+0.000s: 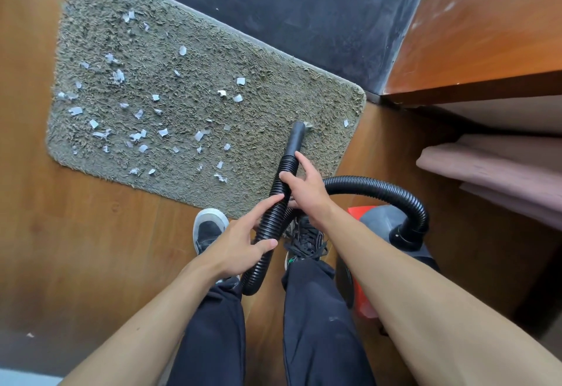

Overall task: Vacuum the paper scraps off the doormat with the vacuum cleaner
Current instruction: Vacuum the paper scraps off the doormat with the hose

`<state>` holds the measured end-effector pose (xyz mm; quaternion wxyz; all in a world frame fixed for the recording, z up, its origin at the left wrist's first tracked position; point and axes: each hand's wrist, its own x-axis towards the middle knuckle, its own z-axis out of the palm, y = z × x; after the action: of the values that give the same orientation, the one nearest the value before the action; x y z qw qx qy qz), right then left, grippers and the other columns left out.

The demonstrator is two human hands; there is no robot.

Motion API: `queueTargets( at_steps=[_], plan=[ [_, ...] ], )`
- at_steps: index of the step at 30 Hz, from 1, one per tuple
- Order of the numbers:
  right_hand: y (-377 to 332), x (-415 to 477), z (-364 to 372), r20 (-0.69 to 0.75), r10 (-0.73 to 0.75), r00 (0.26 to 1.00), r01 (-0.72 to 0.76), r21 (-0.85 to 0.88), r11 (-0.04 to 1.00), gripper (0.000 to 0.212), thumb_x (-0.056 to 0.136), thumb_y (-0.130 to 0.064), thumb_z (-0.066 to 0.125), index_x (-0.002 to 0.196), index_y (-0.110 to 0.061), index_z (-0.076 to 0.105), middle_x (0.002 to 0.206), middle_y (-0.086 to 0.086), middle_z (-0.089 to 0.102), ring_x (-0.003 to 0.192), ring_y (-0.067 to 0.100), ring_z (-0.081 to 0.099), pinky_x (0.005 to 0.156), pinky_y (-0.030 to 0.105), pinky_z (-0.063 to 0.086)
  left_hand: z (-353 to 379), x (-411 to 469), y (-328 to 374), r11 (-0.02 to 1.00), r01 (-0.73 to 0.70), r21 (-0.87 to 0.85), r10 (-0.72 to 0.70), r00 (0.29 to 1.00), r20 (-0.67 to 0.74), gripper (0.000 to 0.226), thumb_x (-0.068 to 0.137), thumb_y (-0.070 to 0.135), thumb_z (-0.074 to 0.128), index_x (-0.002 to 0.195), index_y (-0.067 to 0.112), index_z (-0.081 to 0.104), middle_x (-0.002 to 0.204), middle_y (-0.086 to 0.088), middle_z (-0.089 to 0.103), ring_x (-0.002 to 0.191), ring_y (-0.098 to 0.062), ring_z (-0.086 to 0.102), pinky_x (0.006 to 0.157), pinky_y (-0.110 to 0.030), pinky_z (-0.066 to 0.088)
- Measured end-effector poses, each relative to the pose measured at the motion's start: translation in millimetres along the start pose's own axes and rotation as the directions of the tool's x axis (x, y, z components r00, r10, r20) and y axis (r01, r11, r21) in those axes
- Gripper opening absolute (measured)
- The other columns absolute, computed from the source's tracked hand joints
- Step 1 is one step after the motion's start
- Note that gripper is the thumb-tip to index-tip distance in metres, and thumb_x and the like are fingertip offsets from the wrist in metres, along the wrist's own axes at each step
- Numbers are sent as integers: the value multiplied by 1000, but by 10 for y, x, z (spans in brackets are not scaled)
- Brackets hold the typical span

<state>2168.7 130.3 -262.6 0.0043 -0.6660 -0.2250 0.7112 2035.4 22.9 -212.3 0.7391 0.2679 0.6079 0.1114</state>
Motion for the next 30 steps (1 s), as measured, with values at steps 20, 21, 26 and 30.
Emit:
queueTargets(
  at_steps=[20,21,26,30],
  plan=[
    [10,-30,-212,-53,52,997,-55,-41,998,66,97,-12,52,154,-32,25,104,5,62,84,19,64,69,37,56,131,102,150,997,0,81,-4,999,45,84,90,10,64,140,67,28,123,10,64,105,-11,62,95,-42,55],
    [28,-50,-176,-39,56,998,-59,-67,996,67,96,-12,52,154,-31,24,105,4,62,85,19,63,71,39,55,146,49,109,999,14,46,-16,999,46,83,91,9,64,140,66,28,127,11,63,108,-10,61,96,-42,54],
    [192,-163,17,-14,85,996,-86,-107,990,68,96,-12,55,153,-32,24,88,-4,58,77,11,64,69,37,58,166,-189,-149,993,46,-110,-41,998,50,79,91,11,63,141,63,31,136,12,59,124,-13,54,107,-45,47],
    [350,-247,180,0,106,994,-106,-104,989,66,97,-14,55,153,-32,25,91,-5,60,75,8,62,60,29,56,153,-343,-341,967,78,-242,-66,996,56,78,90,6,62,136,65,39,130,6,63,119,-26,60,105,-46,49]
  ],
)
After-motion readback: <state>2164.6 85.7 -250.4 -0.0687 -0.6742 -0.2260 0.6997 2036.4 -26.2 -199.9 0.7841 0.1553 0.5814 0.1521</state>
